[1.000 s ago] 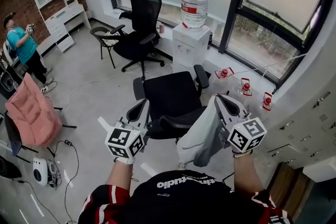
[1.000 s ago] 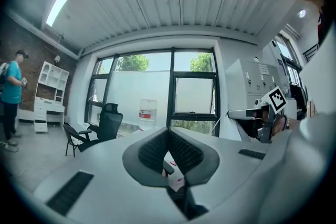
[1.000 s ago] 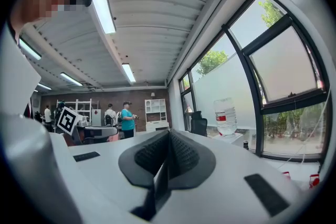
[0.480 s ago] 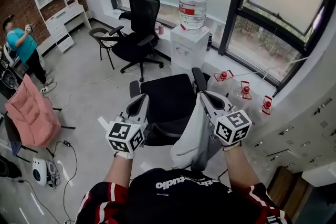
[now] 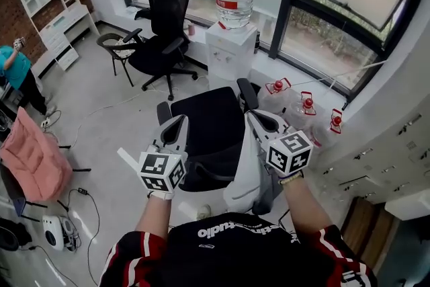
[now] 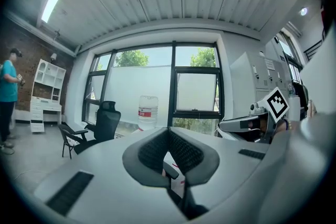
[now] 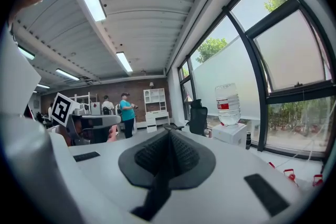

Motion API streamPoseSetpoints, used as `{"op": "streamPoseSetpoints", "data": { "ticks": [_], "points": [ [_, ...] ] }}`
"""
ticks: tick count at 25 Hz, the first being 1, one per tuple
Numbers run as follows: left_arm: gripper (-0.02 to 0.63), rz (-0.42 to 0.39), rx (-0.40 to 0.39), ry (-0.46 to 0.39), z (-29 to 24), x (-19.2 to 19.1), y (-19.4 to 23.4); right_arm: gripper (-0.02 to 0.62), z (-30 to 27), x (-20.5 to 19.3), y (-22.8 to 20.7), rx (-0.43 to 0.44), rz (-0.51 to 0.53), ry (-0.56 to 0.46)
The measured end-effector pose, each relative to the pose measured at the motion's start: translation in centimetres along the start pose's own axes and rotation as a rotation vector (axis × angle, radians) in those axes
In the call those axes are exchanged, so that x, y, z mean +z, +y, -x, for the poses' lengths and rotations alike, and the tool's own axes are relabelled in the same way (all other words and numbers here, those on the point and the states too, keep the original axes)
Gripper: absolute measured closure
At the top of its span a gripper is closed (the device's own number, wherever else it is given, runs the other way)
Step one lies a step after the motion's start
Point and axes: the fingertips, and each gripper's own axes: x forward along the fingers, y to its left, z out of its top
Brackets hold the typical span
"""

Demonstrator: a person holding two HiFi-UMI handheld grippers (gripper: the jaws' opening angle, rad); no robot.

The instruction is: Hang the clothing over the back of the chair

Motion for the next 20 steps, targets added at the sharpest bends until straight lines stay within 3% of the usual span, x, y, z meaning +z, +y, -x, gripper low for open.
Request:
{"op": "streamPoseSetpoints", "data": {
  "ticks": [11,20],
  "points": [
    [0.583,-0.035,-0.044,-0.006,-4.0,0.6,3.6,0.575,-5.5,0.8,-1.0,-0.064,0.046,-0.003],
    [0.583,-0.02,-0.062,0.003,-5.1,0.4,3.8,0.575,-10.0,2.4,-3.3,-0.084,0.111,-0.009]
  ]
}}
